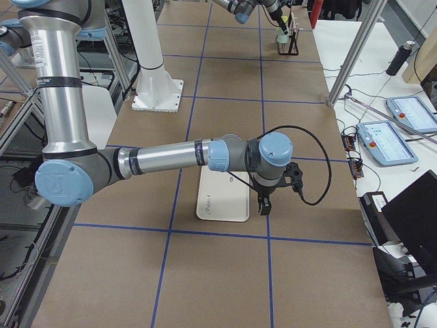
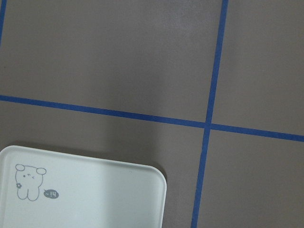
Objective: Left arm grabs green cup and hands to right arm on tray
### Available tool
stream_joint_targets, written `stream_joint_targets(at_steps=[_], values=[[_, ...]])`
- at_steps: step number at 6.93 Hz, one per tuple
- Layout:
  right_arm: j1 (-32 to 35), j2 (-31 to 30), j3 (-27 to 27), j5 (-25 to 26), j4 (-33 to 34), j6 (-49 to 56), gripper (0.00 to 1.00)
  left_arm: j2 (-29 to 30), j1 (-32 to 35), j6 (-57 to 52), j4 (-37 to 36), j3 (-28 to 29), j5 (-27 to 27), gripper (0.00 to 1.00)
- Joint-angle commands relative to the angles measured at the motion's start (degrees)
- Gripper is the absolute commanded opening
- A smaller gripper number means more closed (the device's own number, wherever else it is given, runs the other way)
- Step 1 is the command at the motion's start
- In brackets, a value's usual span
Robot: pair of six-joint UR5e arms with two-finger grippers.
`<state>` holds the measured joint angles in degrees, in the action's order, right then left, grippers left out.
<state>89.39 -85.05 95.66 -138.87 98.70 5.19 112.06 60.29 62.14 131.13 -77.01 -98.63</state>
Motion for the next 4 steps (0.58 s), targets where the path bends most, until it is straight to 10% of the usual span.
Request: stream_joint_targets(at_steps=[1,4], values=[[0.00,-0.03,0.05,-0.09,0.00,0.00,1.00,-0.08,0.09,-0.09,0.00,-0.07,0.02,0.55],[0.00,-0.03,0.05,0.00,0.00,0.00,1.00,0.00,2.19,-0.70,0.09,-0.86,-0.42,0.28]])
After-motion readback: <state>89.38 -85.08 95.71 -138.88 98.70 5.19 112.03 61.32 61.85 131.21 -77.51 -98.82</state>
